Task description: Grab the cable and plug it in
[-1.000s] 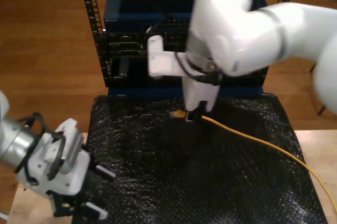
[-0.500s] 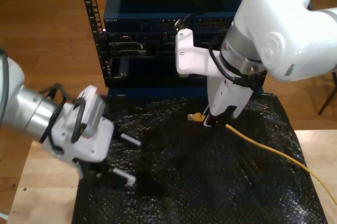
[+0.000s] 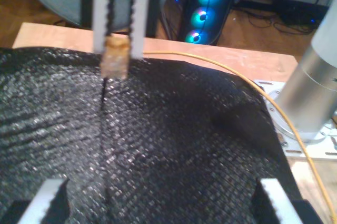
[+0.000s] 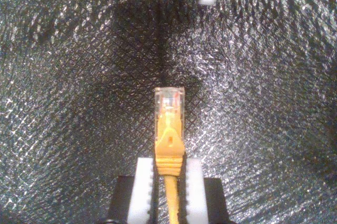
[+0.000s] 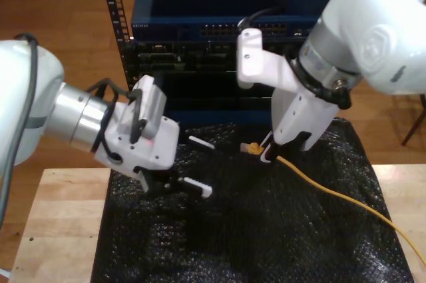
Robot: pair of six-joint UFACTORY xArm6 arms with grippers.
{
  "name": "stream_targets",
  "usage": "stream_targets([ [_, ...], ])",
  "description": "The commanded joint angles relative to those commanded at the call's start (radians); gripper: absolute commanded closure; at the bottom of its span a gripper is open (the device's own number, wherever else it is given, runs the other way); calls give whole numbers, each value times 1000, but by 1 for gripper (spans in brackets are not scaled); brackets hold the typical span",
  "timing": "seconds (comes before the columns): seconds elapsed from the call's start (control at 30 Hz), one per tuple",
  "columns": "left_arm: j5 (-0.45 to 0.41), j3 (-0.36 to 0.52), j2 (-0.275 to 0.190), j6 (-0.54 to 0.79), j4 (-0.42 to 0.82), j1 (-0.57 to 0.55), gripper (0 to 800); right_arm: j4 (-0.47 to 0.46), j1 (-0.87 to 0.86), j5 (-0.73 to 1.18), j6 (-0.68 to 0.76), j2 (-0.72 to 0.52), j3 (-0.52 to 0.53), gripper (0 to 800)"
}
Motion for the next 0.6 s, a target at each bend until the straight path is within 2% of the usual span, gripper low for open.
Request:
stream_targets([
  [0.2, 8, -44, 43, 26, -51, -8, 0, 69, -61, 35, -26, 0, 5, 796],
  [0.6, 23, -46, 43, 54, -51, -20, 1, 98, -66, 40, -40, 6, 8, 796],
])
